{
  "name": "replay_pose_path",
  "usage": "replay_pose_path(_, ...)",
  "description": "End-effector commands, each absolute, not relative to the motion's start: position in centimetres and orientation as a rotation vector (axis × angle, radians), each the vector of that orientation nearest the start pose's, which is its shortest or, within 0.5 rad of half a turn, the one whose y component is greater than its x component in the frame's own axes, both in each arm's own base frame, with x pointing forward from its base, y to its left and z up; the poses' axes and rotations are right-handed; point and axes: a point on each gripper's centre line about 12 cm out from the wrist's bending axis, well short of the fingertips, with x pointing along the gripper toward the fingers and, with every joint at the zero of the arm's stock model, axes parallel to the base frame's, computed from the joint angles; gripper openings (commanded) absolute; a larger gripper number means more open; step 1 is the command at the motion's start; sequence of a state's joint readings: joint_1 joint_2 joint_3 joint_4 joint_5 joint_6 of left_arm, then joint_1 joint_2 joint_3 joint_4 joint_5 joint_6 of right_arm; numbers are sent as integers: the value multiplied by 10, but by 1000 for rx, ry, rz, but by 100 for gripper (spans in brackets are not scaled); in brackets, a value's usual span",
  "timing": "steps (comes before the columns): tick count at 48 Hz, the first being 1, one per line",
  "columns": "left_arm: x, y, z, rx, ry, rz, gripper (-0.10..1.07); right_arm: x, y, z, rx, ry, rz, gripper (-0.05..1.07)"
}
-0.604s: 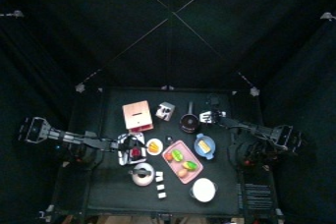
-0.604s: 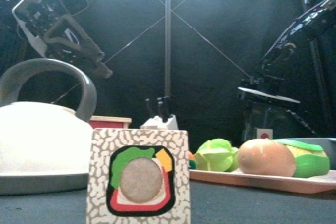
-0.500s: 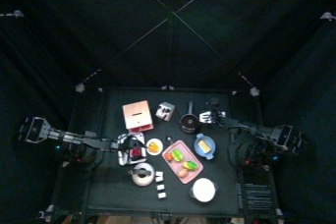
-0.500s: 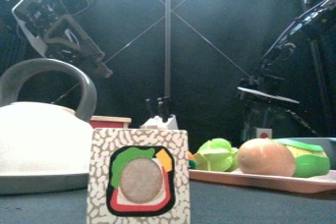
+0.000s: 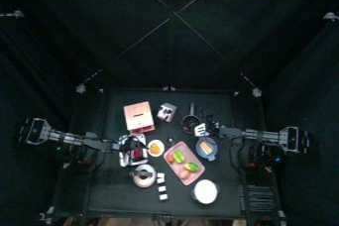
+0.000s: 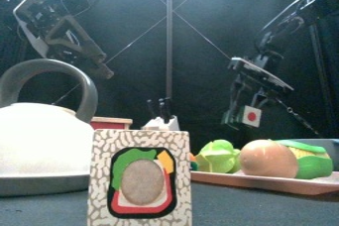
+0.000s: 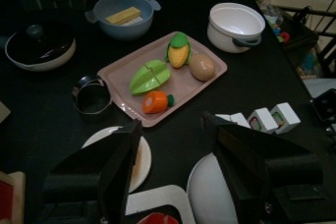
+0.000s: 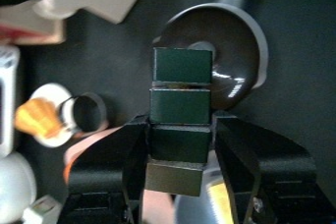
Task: Place green sushi roll next to cut white sushi roll
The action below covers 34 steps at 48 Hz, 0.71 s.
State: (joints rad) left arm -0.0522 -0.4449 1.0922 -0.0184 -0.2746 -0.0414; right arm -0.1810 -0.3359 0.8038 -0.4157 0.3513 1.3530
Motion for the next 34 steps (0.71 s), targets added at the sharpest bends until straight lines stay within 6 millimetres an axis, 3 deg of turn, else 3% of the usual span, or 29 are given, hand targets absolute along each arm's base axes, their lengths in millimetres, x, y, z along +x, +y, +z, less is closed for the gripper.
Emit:
replay_pose_path(1, 277, -13, 206, -50, 348, -33, 89, 317, -47, 229, 945, 520, -508, 64)
replay_pose_path(8, 277, -13, 206, -50, 348, -33, 89, 330, -14, 224, 982, 531, -386, 64)
replay_pose_path(21, 277, -13, 206, -50, 348, -33, 89, 353, 63, 191, 997, 704, -258, 64)
replay_pose_path(27, 278, -13, 207, -52, 345, -32, 89, 365, 89, 193, 1003, 733, -216, 64)
replay_pose_path(34, 277, -13, 207, -52, 345, -32, 89, 375, 103, 196, 1012, 795, -254, 63)
